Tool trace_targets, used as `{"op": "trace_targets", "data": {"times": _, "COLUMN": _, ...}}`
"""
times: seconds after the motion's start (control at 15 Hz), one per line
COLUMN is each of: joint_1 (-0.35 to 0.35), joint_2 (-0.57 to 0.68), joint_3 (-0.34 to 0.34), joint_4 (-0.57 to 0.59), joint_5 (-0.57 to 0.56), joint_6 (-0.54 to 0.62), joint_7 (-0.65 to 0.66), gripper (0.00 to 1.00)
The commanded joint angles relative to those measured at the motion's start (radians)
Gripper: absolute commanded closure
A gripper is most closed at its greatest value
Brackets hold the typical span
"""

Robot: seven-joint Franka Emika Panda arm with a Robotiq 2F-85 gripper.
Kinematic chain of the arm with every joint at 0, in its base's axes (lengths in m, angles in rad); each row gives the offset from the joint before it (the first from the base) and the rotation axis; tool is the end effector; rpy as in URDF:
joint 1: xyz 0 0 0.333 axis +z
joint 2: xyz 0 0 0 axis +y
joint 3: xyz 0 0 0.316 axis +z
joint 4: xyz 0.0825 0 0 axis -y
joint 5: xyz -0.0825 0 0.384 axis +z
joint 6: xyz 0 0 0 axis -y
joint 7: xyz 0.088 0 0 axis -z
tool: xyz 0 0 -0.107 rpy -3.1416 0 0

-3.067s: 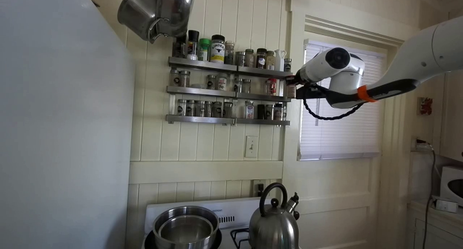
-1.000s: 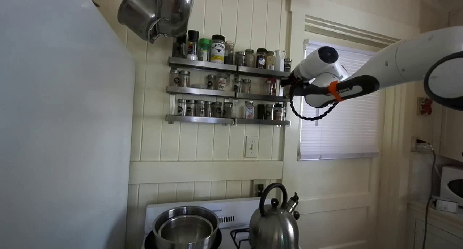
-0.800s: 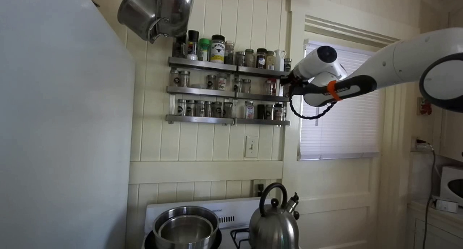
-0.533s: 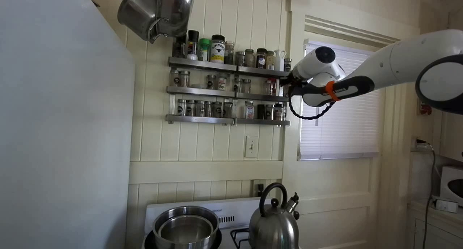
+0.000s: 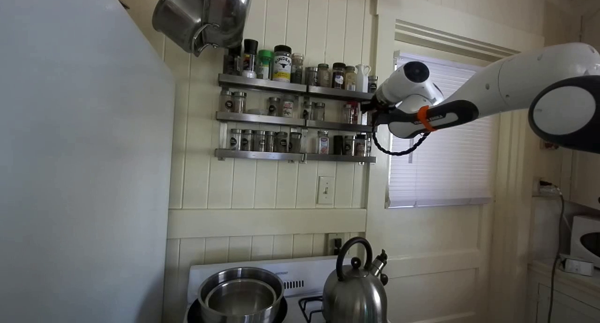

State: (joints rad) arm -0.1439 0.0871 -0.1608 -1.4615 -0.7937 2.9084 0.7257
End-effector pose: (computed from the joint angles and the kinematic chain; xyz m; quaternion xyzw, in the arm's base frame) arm 0.6014 -0.1367 0.7771 0.7403 -0.1430 0.6309 0.1831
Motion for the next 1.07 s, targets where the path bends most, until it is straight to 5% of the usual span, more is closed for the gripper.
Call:
{"op": "trace_targets", "data": {"times": 0.0, "joint_1": -0.002, "joint_2": 0.068, "joint_3": 0.006, "joint_4": 0.111, "joint_5": 0.038, "joint_6": -0.031, "joint_7": -0.030, "gripper": 0.79}}
{"op": "trace_targets", "data": {"times": 1.0, "joint_1": -0.009, "joint_2": 0.112, "joint_3": 0.039, "joint_4": 0.176, "joint_5": 0.094, "joint_6": -0.065, "joint_7": -0.100, "gripper": 0.79}}
